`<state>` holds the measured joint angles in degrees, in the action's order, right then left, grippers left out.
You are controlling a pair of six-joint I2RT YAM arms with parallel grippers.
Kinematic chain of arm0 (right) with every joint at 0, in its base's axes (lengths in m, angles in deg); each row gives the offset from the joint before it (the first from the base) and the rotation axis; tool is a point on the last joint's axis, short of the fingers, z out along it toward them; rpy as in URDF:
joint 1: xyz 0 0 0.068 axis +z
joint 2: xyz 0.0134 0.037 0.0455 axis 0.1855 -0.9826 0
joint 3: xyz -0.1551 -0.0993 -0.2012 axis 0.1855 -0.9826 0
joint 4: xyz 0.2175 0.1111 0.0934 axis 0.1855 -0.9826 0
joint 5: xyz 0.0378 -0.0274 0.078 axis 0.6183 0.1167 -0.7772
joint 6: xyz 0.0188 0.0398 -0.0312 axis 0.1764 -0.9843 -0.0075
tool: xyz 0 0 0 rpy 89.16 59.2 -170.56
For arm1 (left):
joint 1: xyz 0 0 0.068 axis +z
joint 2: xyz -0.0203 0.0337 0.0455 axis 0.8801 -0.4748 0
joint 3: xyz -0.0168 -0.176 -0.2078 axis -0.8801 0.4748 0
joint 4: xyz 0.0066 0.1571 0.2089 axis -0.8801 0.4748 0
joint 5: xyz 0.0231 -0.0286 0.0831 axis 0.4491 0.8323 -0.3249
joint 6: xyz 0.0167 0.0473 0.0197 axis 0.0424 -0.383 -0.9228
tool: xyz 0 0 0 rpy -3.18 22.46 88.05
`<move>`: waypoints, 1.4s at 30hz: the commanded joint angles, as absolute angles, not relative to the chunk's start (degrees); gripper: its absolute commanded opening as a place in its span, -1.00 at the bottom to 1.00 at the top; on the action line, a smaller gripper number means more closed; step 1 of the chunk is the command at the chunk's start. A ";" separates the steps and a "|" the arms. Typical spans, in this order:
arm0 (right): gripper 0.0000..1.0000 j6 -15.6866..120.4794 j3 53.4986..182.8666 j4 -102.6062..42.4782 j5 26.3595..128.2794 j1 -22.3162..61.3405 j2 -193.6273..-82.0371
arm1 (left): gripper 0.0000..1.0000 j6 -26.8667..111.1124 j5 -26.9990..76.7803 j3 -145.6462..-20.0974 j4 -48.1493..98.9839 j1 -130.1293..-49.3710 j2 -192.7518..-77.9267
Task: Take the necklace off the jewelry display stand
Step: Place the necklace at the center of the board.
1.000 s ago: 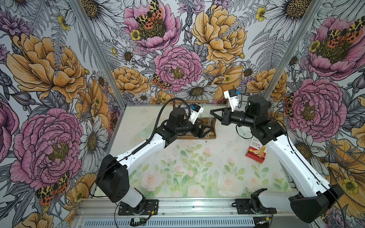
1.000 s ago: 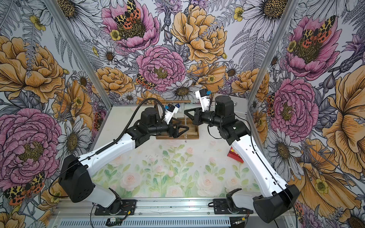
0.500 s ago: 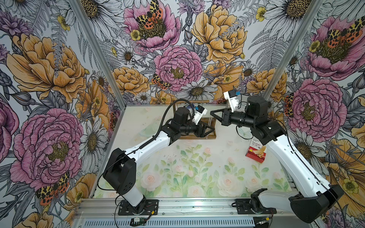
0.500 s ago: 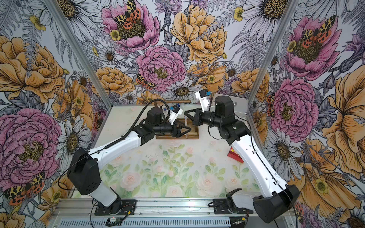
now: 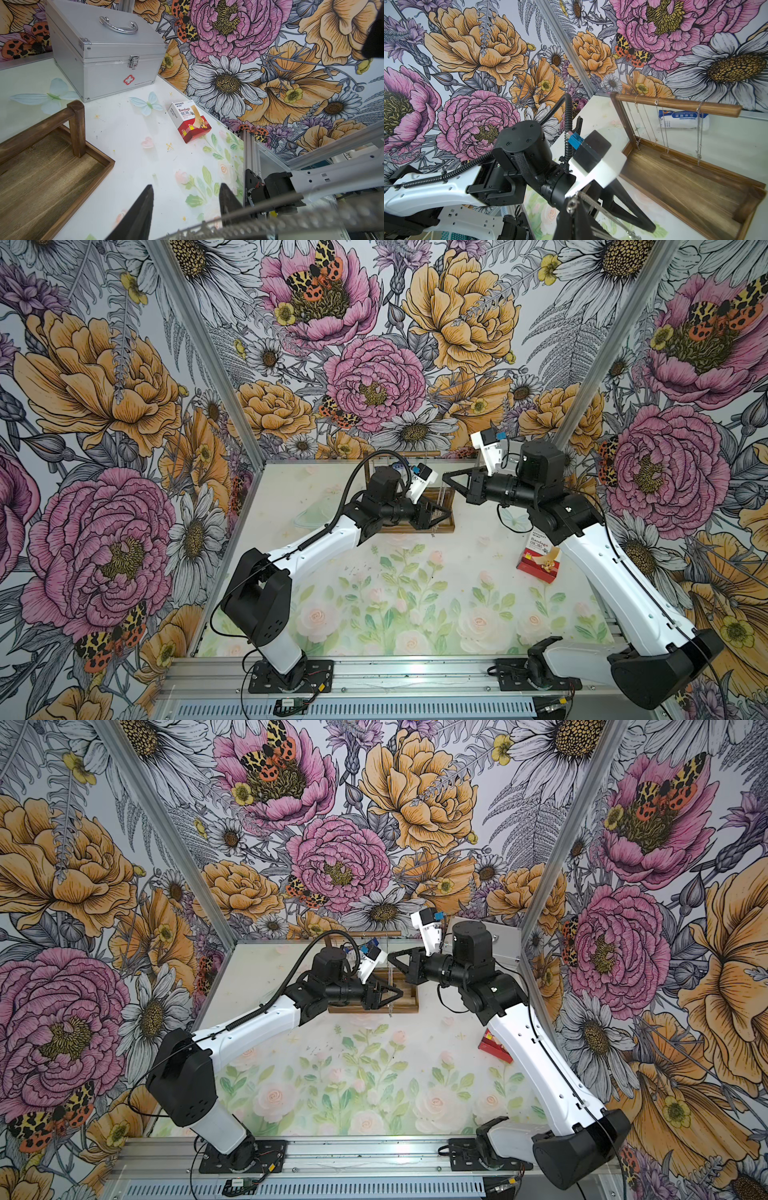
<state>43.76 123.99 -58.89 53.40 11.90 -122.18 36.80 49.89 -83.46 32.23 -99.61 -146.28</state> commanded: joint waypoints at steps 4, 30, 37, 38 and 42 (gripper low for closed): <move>-1.00 43.86 125.85 -58.80 52.34 12.36 -121.21 | -0.05 36.55 51.95 -83.38 30.22 -99.75 -147.65; -1.00 43.97 125.59 -58.97 52.28 12.34 -121.03 | -0.67 37.71 52.25 -81.02 28.10 -100.76 -148.39; -1.00 44.24 125.16 -58.96 52.21 12.34 -121.04 | -0.80 39.11 49.84 -78.02 27.34 -101.49 -146.14; -1.00 44.36 125.08 -58.96 52.04 12.39 -121.04 | -0.81 39.66 48.81 -77.41 27.40 -101.79 -145.51; -1.00 45.07 124.19 -58.96 51.62 12.47 -121.17 | -0.91 41.06 45.16 -74.01 27.35 -103.18 -142.01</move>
